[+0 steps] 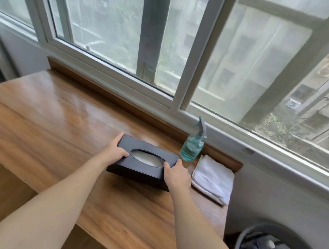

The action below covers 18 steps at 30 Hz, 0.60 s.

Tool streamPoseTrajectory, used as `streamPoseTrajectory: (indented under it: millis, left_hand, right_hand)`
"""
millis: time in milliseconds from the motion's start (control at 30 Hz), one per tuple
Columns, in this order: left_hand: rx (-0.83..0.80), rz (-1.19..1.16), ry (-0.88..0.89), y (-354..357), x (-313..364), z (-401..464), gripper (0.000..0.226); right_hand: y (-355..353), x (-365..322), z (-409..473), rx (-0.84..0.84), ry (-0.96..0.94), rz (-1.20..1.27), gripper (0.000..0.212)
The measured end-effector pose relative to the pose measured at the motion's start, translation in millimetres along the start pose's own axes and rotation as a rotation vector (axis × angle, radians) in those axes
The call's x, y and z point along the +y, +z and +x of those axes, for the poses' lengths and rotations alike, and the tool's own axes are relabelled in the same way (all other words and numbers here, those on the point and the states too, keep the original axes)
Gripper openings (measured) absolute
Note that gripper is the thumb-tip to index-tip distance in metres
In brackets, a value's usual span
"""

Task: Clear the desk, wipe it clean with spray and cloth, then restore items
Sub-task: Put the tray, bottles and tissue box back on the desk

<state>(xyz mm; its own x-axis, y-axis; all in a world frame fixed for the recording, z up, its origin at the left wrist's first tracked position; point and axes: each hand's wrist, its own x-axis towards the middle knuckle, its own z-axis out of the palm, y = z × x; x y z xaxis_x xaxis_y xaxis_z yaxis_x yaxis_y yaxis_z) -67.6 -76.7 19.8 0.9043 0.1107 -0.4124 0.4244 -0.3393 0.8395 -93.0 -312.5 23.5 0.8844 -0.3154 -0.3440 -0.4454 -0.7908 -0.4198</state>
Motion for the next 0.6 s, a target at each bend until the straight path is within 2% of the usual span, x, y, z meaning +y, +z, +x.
streamPoseTrajectory:
  millis: [100,300,600]
  left_hand:
    - [0.044,0.035,0.024,-12.2,-1.3,26.3,0.089]
    - [0.102,0.046,0.058,-38.6,6.0,76.1,0.085]
    - [-0.019,0.069,0.102,-79.4,20.3,157.9,0.085]
  right_hand:
    - [4.8,-22.6,17.1,-0.015,-0.014,-0.006,0.05]
    - [13.1,-65.2,54.5,-0.018,-0.057,0.024,0.05]
    - [30.9,-130.2,91.1,0.03,0.055,0.029,0.056]
